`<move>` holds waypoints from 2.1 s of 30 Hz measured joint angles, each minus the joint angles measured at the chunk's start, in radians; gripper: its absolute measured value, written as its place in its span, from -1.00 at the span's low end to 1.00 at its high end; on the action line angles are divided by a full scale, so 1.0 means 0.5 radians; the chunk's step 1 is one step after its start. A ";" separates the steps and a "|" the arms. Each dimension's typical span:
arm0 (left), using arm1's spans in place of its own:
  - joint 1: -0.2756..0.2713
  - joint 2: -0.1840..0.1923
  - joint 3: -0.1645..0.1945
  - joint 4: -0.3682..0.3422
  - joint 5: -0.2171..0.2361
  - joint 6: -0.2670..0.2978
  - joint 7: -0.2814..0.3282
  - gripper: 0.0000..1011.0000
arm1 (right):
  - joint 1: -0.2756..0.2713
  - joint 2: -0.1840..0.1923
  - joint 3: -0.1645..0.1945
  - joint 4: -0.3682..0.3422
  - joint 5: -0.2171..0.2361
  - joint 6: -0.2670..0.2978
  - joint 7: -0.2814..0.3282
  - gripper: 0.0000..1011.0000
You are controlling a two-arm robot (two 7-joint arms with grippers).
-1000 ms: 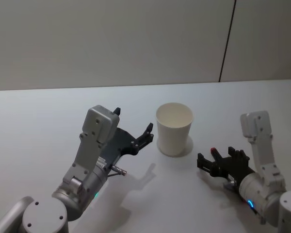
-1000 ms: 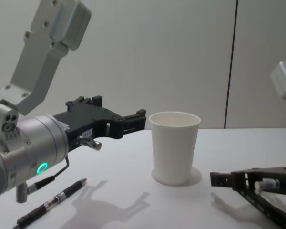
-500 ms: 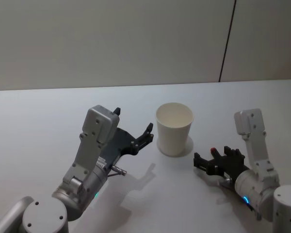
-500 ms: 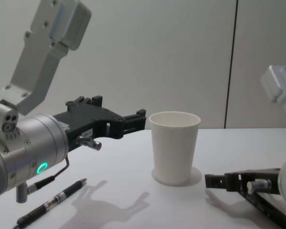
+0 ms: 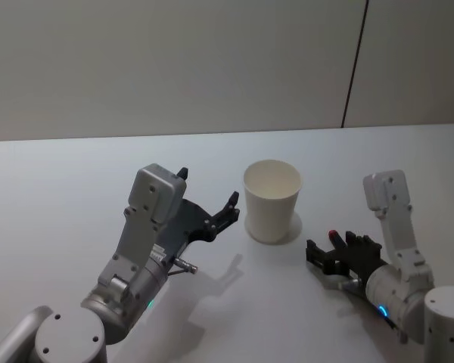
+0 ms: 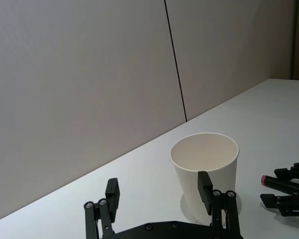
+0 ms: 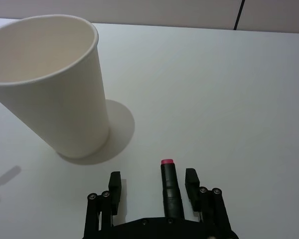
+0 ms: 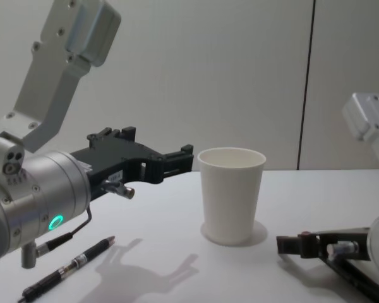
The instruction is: Place the pen into the pen holder.
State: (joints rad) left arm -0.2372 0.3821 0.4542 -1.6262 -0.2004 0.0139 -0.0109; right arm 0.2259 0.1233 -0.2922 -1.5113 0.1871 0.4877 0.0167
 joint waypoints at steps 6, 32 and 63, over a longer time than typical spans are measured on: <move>0.000 0.000 0.000 0.000 0.000 0.000 0.000 0.98 | -0.001 -0.002 0.004 0.001 -0.005 0.013 -0.003 0.35; 0.000 0.000 0.000 0.000 0.000 0.000 0.000 0.98 | -0.028 -0.002 0.015 -0.029 -0.033 0.010 -0.017 -0.66; 0.000 0.000 0.000 0.000 0.000 0.000 0.000 0.98 | -0.095 0.080 0.014 -0.161 -0.257 -0.661 0.184 -0.66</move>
State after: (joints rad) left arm -0.2371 0.3821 0.4542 -1.6262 -0.2004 0.0139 -0.0109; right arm 0.1783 0.1632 -0.2849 -1.5917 0.0587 0.1569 0.1085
